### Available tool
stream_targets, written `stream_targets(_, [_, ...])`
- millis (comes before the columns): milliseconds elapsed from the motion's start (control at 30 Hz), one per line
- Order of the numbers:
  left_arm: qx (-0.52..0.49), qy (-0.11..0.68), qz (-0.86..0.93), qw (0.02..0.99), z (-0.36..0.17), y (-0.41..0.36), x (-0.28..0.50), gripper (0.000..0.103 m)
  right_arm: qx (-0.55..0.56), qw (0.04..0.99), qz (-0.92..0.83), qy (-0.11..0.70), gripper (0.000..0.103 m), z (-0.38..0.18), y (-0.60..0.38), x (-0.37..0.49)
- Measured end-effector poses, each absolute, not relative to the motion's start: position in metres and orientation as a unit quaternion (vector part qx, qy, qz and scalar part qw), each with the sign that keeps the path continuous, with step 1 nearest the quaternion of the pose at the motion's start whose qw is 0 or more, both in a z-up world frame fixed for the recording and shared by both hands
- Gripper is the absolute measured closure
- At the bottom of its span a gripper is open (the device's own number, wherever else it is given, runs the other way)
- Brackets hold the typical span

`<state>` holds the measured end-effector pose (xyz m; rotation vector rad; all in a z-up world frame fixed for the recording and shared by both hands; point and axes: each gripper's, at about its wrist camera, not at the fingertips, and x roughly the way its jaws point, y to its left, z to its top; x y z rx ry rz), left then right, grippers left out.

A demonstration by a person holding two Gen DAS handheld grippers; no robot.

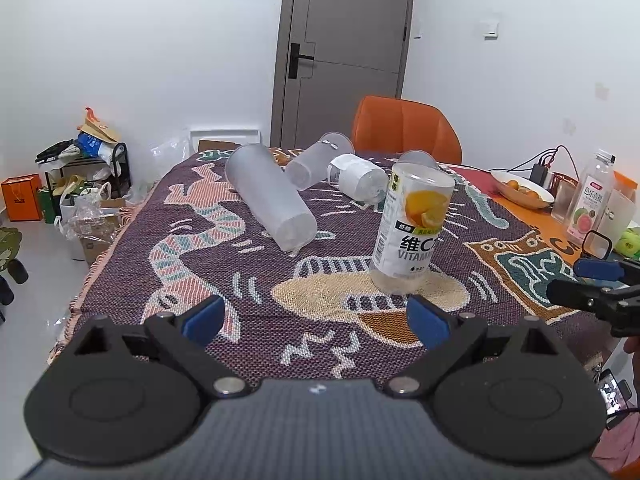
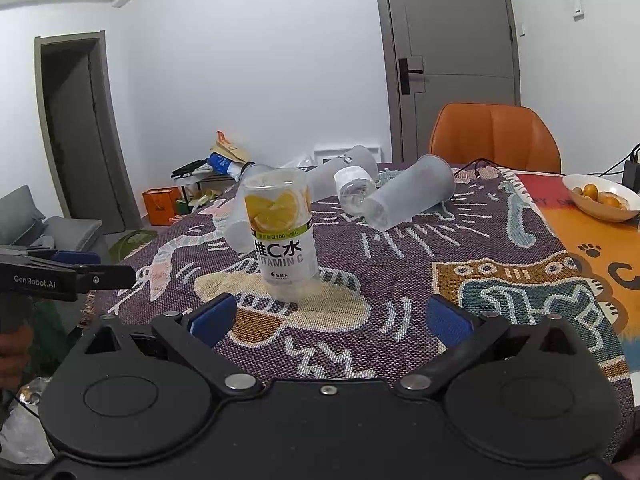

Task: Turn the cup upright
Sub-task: 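Open the right gripper and withdraw it from the bottle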

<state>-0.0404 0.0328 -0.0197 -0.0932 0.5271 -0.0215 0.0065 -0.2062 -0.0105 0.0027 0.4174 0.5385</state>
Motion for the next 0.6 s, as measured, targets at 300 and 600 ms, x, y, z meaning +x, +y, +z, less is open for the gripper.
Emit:
stream_targets(300, [-0.047, 0.267, -0.014, 0.962, -0.0223, 0.0309, -0.0395, 0.006, -0.002, 0.941, 0.266, 0.208, 0.0, -0.012, -0.2037, 0.0075])
stream_targets(600, [-0.047, 0.272, -0.012, 0.961, -0.0242, 0.029, -0.0385, 0.006, -0.005, 0.94, 0.266, 0.212, 0.0, -0.0141, -0.2017, 0.009])
